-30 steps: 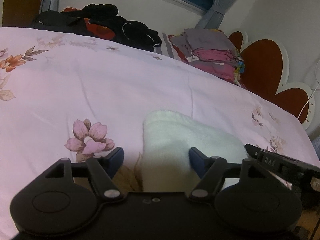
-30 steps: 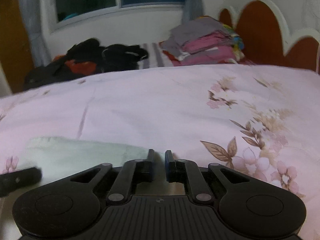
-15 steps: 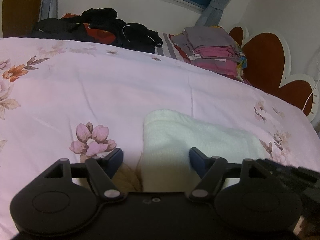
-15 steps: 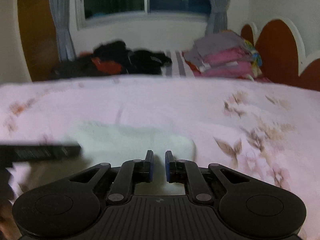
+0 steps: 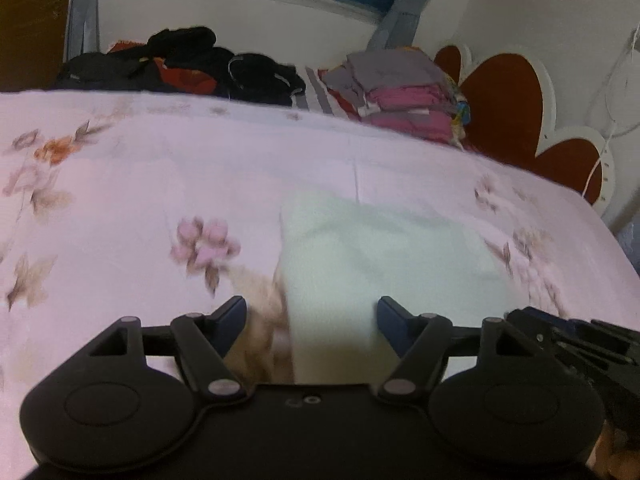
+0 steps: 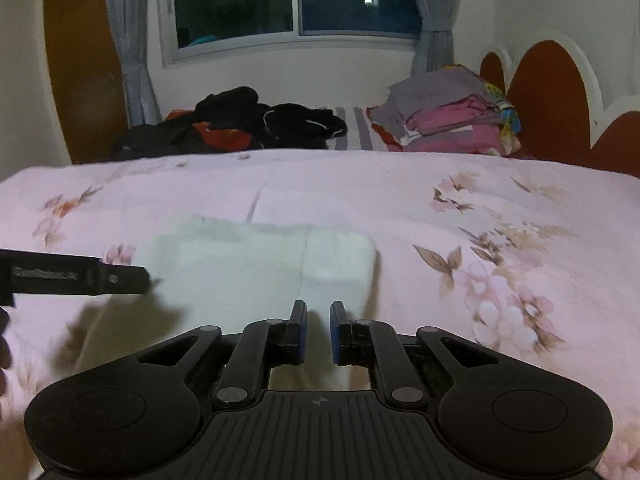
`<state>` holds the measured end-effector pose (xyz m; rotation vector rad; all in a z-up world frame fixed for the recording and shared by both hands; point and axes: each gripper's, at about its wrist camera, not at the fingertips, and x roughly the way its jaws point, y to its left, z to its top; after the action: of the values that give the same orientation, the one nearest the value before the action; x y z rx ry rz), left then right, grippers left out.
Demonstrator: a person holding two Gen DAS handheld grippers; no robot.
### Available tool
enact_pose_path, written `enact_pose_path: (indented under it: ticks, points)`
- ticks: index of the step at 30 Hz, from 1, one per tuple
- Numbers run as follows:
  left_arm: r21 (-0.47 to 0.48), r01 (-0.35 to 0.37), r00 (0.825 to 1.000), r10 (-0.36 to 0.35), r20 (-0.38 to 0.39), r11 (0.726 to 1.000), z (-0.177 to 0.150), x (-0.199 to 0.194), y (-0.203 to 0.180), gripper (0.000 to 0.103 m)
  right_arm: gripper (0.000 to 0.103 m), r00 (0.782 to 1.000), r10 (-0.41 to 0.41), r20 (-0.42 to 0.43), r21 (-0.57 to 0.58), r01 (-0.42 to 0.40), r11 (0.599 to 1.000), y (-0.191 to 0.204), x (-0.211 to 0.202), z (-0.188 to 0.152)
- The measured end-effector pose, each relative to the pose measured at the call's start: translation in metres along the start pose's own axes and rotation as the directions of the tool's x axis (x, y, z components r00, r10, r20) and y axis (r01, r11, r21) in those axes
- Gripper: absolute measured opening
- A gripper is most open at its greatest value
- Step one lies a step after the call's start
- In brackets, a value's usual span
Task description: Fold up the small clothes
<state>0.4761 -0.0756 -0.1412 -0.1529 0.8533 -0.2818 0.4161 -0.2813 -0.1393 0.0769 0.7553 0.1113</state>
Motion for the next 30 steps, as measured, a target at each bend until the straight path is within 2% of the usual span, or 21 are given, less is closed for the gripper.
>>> enact_pose_path:
  ticks: [1, 5, 8, 13, 17, 18, 20, 23, 26, 28, 29, 30]
  points:
    - [0.002, 0.003, 1.000, -0.003, -0.012, 1.000, -0.005, 0.002, 0.000, 0.072, 0.010, 0.999, -0.016, -0.029, -0.012, 0.016, 1.000, -0.001, 0.005, -0.004]
    - [-0.021, -0.002, 1.000, 0.002, -0.014, 1.000, -0.010, -0.004, -0.001, 0.070, 0.010, 0.999, -0.028, -0.031, 0.024, 0.029, 0.999, -0.006, 0.000, -0.003]
    - [0.000, 0.019, 1.000, -0.018, -0.017, 1.000, -0.018, -0.018, -0.001, 0.070, 0.010, 1.000, 0.023, -0.010, 0.045, -0.023, 0.999, -0.006, -0.025, -0.007]
    - [0.008, 0.032, 0.997, -0.031, -0.069, 0.999, -0.048, -0.028, 0.000, 0.070, 0.010, 0.995, 0.088, -0.041, 0.036, -0.087, 0.996, 0.003, -0.057, -0.038]
    - [0.039, 0.031, 0.997, -0.029, -0.065, 0.999, -0.066, -0.032, -0.003, 0.071, 0.010, 0.991, 0.075, -0.113, 0.009, -0.074, 0.997, 0.005, -0.060, -0.068]
    - [0.036, 0.035, 0.997, -0.033, -0.071, 0.999, -0.067, -0.033, -0.004, 0.070, 0.010, 0.990, 0.058, -0.130, 0.006, -0.058, 0.998, 0.002, -0.059, -0.076]
    - [0.032, 0.047, 0.995, -0.044, -0.086, 0.998, -0.067, -0.036, -0.004, 0.070, 0.010, 0.988, 0.084, -0.128, 0.055, -0.078, 0.995, -0.007, -0.064, -0.081]
    - [0.004, 0.056, 0.994, -0.056, -0.091, 0.998, -0.059, -0.039, -0.001, 0.071, 0.010, 0.989, 0.088, -0.120, 0.071, -0.080, 0.994, -0.013, -0.070, -0.073]
    - [-0.035, 0.048, 0.997, -0.050, -0.066, 0.998, -0.047, -0.039, 0.002, 0.079, 0.010, 0.991, 0.099, -0.094, 0.105, -0.089, 0.991, -0.017, -0.069, -0.061]
    - [-0.045, 0.036, 0.998, -0.038, -0.054, 0.998, -0.036, -0.035, 0.003, 0.080, 0.011, 0.989, 0.118, -0.085, 0.149, -0.104, 0.983, -0.021, -0.063, -0.052]
    - [-0.047, 0.035, 0.998, -0.037, -0.049, 0.998, -0.031, -0.032, 0.003, 0.080, 0.013, 0.988, 0.130, -0.082, 0.175, -0.114, 0.978, -0.024, -0.058, -0.047]
    - [-0.052, 0.032, 0.998, -0.035, -0.047, 0.998, -0.026, -0.028, 0.003, 0.081, 0.032, 0.988, 0.135, -0.076, 0.195, -0.118, 0.974, -0.025, -0.055, -0.042]
